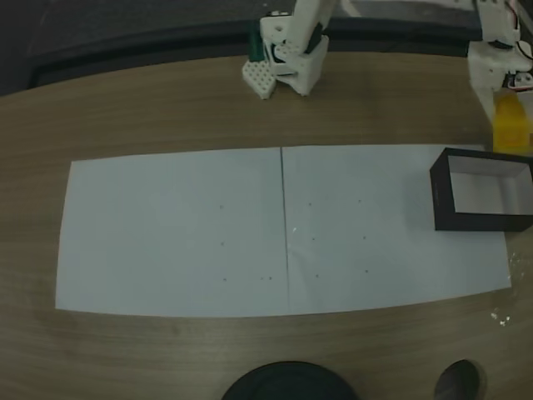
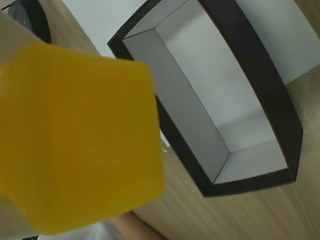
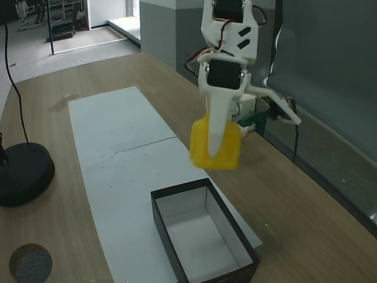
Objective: Grab a yellow square and put it in the box.
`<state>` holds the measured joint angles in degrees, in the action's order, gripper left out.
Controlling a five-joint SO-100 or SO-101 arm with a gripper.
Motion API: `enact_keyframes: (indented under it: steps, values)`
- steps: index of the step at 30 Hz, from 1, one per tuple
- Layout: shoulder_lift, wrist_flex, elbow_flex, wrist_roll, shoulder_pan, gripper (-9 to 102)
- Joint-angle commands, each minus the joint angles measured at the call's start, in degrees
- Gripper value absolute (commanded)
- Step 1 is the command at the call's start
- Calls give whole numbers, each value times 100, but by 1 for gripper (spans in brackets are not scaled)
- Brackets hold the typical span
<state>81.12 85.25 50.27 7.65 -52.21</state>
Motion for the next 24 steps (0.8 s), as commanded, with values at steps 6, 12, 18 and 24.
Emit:
enact_keyframes:
  steps: [6, 12, 18, 24]
  values:
    - [-439, -633, -158, -220, -114, 8]
    - [-668, -1037, -158, -220, -88, 8]
    - [-949, -1099, -158, -220, -114, 8]
    - [-958, -1055, -158, -290, -114, 14]
